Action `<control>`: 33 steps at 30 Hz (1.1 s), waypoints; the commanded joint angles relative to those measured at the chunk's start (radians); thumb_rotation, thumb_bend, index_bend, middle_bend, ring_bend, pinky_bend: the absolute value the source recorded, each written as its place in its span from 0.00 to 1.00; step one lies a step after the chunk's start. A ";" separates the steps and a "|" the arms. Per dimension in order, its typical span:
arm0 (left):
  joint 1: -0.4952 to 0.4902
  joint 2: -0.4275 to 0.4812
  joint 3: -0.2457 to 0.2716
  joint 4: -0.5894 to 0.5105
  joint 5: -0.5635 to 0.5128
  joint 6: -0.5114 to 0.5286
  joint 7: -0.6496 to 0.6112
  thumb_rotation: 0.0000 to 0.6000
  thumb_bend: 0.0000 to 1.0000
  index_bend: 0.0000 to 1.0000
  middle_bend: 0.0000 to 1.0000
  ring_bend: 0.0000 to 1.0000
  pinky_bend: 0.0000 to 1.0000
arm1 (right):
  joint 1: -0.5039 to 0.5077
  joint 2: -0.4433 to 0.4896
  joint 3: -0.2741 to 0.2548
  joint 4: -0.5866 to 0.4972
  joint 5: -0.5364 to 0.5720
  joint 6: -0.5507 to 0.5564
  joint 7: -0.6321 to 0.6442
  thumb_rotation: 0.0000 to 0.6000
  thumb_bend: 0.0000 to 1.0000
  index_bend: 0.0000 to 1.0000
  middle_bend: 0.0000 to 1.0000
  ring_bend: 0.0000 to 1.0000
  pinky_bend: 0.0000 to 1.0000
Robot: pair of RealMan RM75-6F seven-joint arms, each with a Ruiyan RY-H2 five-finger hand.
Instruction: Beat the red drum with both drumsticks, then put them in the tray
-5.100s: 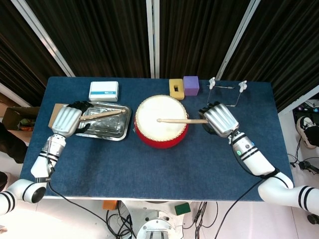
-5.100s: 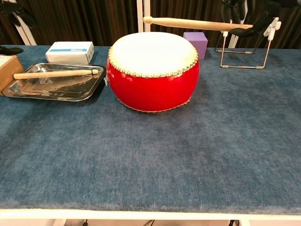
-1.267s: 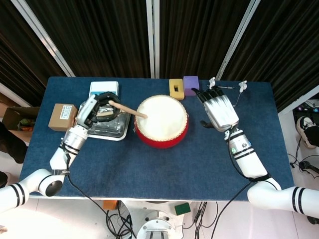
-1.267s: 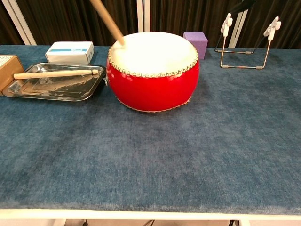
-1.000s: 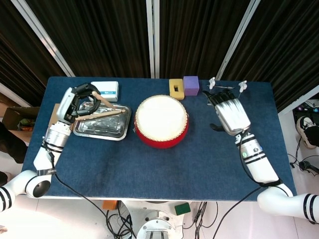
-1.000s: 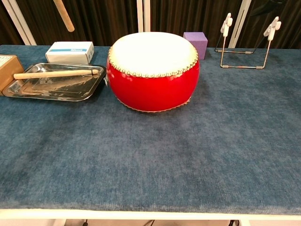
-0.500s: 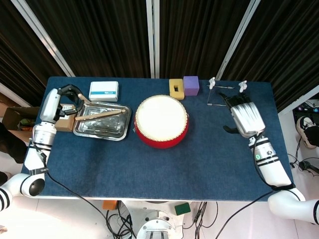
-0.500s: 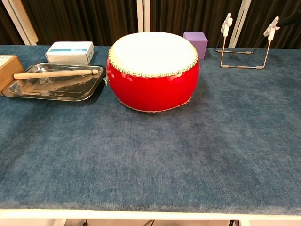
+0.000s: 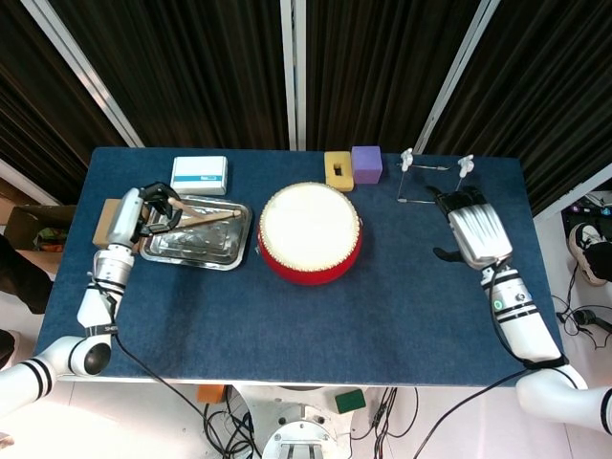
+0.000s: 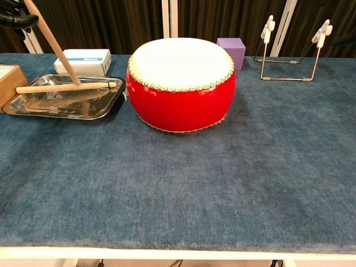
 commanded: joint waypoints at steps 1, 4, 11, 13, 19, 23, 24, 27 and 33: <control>-0.018 -0.033 0.017 0.044 0.020 0.014 0.095 1.00 0.54 0.70 0.69 0.54 0.53 | -0.007 0.001 0.000 0.003 0.000 0.001 0.003 1.00 0.00 0.13 0.33 0.23 0.19; -0.011 -0.028 0.017 0.038 0.028 0.037 0.132 1.00 0.54 0.70 0.69 0.54 0.53 | -0.016 0.001 0.002 0.008 0.000 0.001 0.010 1.00 0.00 0.13 0.33 0.23 0.19; 0.008 -0.024 0.018 0.023 0.028 0.025 0.087 1.00 0.54 0.70 0.69 0.54 0.52 | -0.025 -0.015 0.006 0.027 -0.003 -0.012 0.027 1.00 0.00 0.13 0.33 0.23 0.19; 0.003 -0.033 0.019 0.026 0.035 0.006 0.056 1.00 0.54 0.71 0.69 0.54 0.52 | -0.027 -0.019 0.006 0.031 -0.005 -0.014 0.029 1.00 0.00 0.13 0.33 0.23 0.19; -0.021 -0.036 0.009 0.023 0.047 -0.086 -0.082 1.00 0.54 0.71 0.69 0.53 0.51 | -0.034 -0.021 0.013 0.034 -0.009 -0.012 0.031 1.00 0.00 0.13 0.33 0.23 0.19; -0.041 -0.055 0.007 0.079 0.020 -0.135 -0.073 1.00 0.54 0.70 0.68 0.53 0.49 | -0.040 -0.020 0.015 0.036 -0.006 -0.015 0.035 1.00 0.00 0.13 0.33 0.23 0.19; -0.043 -0.056 0.005 0.086 0.011 -0.147 -0.074 1.00 0.54 0.70 0.67 0.52 0.47 | -0.042 -0.020 0.016 0.036 -0.006 -0.016 0.036 1.00 0.00 0.13 0.33 0.23 0.19; -0.043 -0.042 0.007 0.098 -0.007 -0.185 -0.080 1.00 0.54 0.69 0.62 0.45 0.38 | -0.045 -0.018 0.019 0.041 -0.003 -0.020 0.042 1.00 0.00 0.13 0.33 0.23 0.19; -0.027 -0.021 0.006 0.120 -0.043 -0.203 -0.056 1.00 0.53 0.65 0.48 0.29 0.23 | -0.051 -0.019 0.021 0.045 -0.009 -0.025 0.052 1.00 0.00 0.13 0.33 0.23 0.19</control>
